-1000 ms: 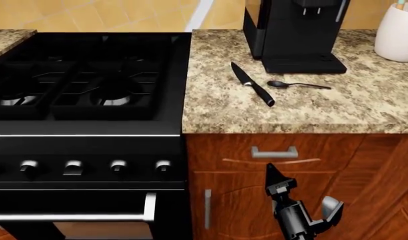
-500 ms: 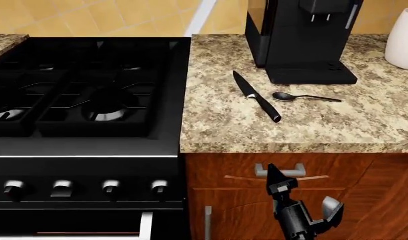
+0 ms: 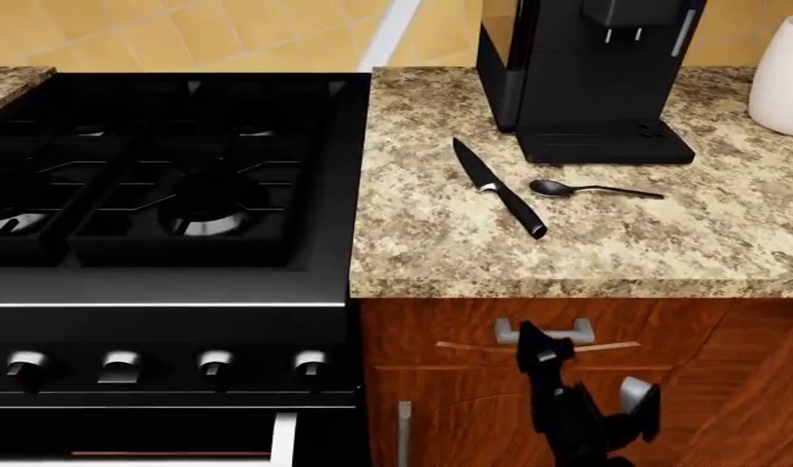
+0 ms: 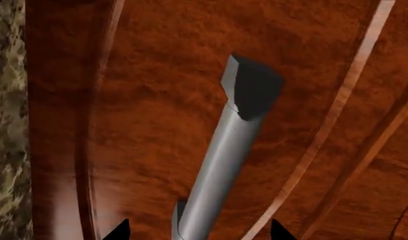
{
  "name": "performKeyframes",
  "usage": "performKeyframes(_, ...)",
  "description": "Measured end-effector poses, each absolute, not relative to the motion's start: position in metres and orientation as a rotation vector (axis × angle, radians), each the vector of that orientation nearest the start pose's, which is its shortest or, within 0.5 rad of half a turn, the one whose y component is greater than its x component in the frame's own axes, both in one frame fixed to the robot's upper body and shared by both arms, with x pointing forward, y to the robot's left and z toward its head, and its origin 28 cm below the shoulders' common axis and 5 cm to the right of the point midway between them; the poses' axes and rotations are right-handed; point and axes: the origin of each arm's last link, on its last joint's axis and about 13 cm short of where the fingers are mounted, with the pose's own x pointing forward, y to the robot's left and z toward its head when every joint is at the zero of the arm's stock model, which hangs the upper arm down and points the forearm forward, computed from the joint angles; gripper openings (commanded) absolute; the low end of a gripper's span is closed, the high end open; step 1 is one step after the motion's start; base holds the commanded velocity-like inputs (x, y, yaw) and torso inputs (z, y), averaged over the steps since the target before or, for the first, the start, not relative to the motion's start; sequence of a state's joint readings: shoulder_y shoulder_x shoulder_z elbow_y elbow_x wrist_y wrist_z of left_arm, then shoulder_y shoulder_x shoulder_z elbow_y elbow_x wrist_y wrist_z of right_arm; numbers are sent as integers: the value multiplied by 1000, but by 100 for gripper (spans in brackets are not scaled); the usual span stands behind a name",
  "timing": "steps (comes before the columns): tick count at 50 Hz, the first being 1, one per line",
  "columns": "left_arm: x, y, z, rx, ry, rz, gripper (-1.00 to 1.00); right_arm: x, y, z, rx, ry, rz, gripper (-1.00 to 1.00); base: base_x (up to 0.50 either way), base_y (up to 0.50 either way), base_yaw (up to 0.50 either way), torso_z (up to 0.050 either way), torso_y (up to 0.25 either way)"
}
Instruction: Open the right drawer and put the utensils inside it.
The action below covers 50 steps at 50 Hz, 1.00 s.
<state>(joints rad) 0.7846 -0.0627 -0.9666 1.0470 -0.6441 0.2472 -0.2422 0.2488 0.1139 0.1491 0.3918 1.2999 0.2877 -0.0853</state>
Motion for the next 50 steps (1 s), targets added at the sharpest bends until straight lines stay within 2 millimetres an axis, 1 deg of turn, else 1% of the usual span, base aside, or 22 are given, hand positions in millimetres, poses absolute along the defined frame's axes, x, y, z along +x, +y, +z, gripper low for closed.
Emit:
performKeyframes(12, 18, 308, 195, 154, -692, 627, 100, 276, -122, 7, 1289, 281, 64, 100, 0, 0, 0, 0, 0)
performKeyframes(13, 18, 308, 195, 154, -693, 628, 100, 277, -122, 7, 1290, 286, 67, -100, 0, 0, 0, 0, 0)
performKeyframes(22, 17, 309, 195, 154, -694, 630, 100, 281, -122, 9, 1284, 311, 83, -100, 0, 0, 0, 0, 0)
performKeyframes(31, 17, 309, 195, 154, -693, 631, 100, 274, -123, 11, 1266, 325, 79, -100, -1, 0, 0, 0, 2)
performKeyframes(37, 17, 309, 195, 154, -692, 631, 100, 258, -125, 10, 1232, 330, 94, -100, 0, 0, -1, 0, 2)
performKeyframes(50, 17, 309, 195, 150, -690, 628, 100, 205, -133, 2, 1133, 319, 168, -100, 0, 0, -1, 0, 2)
